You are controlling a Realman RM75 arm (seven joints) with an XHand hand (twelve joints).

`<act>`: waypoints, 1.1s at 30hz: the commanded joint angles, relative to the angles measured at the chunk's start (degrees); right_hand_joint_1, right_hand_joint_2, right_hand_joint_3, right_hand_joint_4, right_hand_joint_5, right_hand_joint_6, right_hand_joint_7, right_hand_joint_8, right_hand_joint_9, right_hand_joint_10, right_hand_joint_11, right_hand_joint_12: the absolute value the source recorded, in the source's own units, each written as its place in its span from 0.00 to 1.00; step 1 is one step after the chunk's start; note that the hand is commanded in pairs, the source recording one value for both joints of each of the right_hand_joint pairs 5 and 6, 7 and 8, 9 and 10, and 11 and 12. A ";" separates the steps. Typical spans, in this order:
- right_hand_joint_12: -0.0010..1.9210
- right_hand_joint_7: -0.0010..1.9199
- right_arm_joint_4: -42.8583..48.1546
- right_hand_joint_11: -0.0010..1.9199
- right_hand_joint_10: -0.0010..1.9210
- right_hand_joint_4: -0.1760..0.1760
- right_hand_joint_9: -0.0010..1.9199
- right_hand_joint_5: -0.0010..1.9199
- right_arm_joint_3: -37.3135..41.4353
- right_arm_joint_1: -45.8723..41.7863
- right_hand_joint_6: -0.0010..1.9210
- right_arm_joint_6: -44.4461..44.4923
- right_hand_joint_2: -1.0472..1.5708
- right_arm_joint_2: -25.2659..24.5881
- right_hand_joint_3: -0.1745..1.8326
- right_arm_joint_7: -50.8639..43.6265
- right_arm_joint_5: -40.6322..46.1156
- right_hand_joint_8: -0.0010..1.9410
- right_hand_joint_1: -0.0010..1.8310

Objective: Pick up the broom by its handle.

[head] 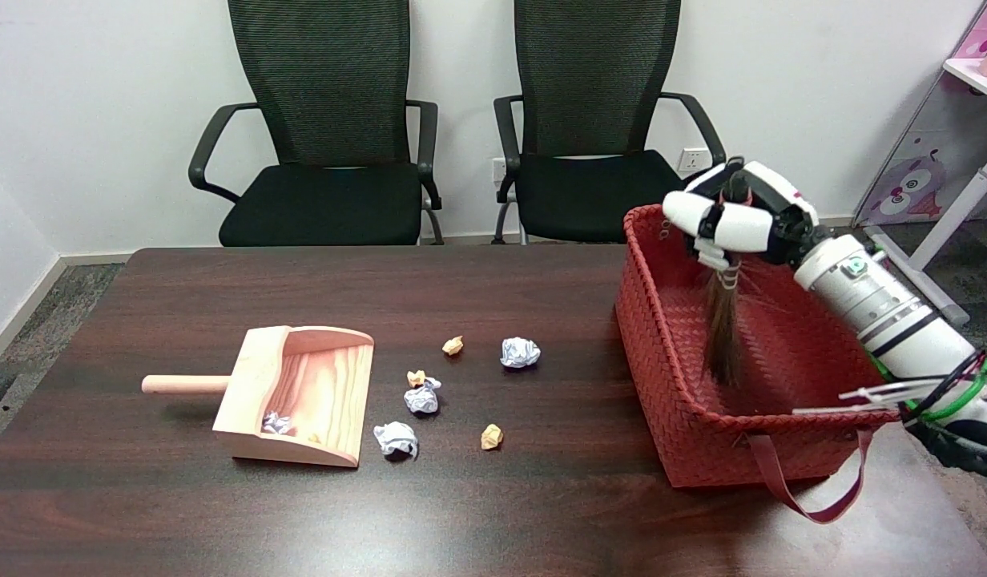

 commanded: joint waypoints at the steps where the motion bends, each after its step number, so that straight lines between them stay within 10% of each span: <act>1: 1.00 1.00 -16.37 1.00 1.00 1.00 1.00 1.00 3.32 -0.48 1.00 -0.69 1.00 -0.03 0.78 -35.03 31.42 0.99 0.54; 21: 1.00 1.00 -23.66 1.00 1.00 1.00 1.00 1.00 7.05 0.36 1.00 1.35 1.00 0.14 0.79 -30.24 37.71 0.99 0.53; 33: 1.00 1.00 -22.54 1.00 1.00 1.00 1.00 1.00 28.44 2.01 1.00 32.77 1.00 0.67 0.75 -24.92 43.43 0.99 0.53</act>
